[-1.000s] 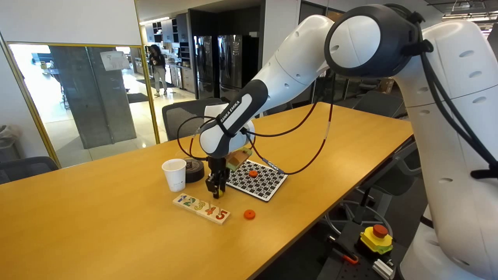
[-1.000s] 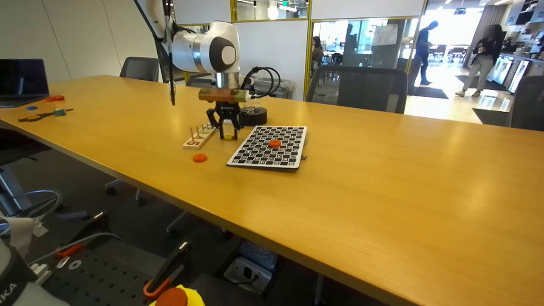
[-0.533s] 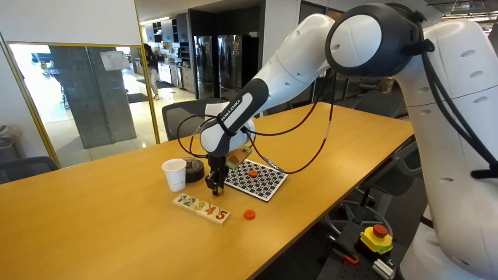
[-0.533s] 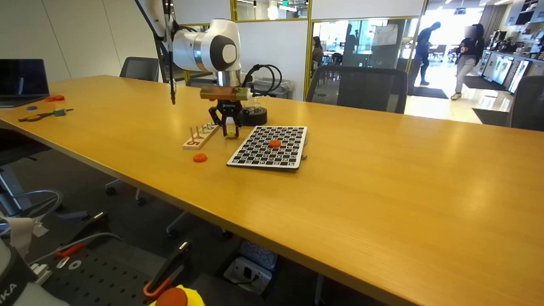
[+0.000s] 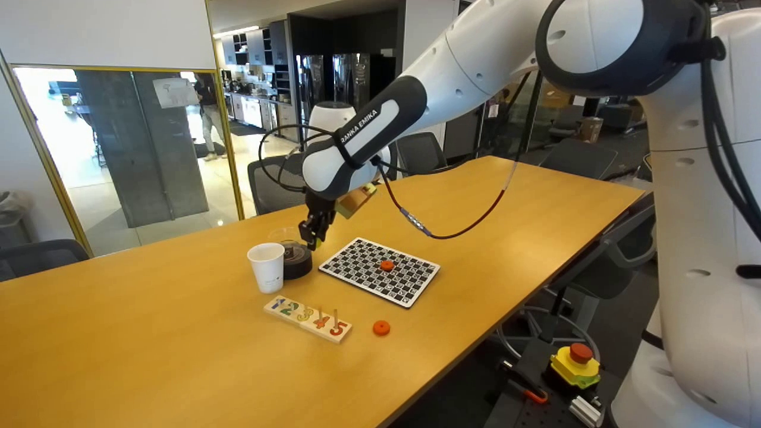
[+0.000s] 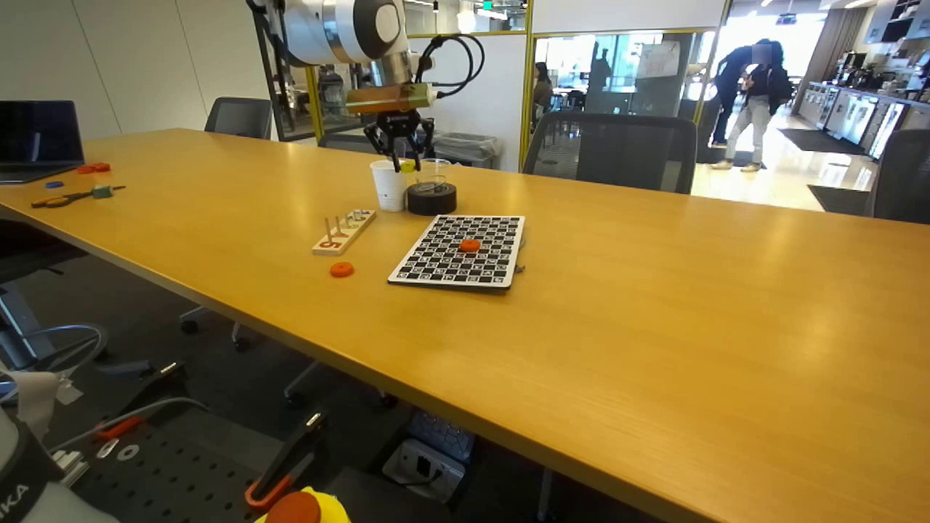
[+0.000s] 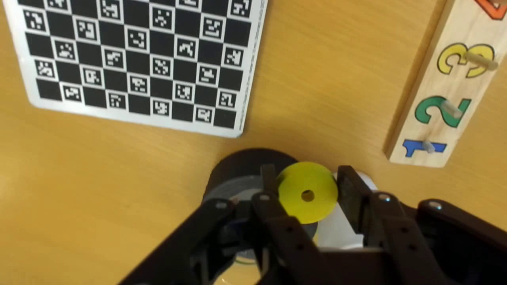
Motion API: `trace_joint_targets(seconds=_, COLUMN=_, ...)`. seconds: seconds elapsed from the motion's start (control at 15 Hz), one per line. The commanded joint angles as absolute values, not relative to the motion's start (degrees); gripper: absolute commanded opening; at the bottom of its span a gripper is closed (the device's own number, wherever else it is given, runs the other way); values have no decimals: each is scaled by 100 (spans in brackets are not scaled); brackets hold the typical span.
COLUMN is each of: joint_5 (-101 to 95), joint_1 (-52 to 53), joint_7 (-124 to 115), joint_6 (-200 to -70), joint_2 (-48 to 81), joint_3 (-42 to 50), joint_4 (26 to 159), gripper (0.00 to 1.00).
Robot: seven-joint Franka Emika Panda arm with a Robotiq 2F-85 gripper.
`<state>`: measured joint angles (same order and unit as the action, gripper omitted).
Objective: Put the orange rings inside the clear cup, place the yellow rings inside the white cup
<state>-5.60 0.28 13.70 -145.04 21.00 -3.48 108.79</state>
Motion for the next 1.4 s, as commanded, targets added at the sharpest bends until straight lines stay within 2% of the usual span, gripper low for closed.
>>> trace_joint_targets(seconds=0.0, joint_5=-548, joint_1=112, joint_7=1612, joint_6=-14597, joint_2=2193, joint_3=-496, joint_4=10479, gripper=20)
trace_joint_targets(seconds=0.6, joint_5=-338, joint_1=74, joint_7=2524, joint_6=-14458, joint_2=2844, joint_3=-1037, joint_4=9513, gripper=20)
trace_joint_targets(seconds=1.13, joint_5=-200, joint_1=-51, joint_7=2846, joint_6=-14187, joint_2=3460, joint_3=-1104, joint_4=8831, gripper=20)
trace_joint_targets(seconds=1.2, joint_5=-175, joint_1=-70, joint_7=2897, joint_6=-14014, joint_2=3514, joint_3=-1119, joint_4=8741, gripper=29)
trace_joint_targets(seconds=1.27, joint_5=-147, joint_1=-86, joint_7=2933, joint_6=-13895, joint_2=3559, joint_3=-1127, joint_4=8678, gripper=67)
trace_joint_targets(seconds=1.33, joint_5=-139, joint_1=-94, joint_7=2941, joint_6=-13796, joint_2=3575, joint_3=-1114, joint_4=8640, gripper=68)
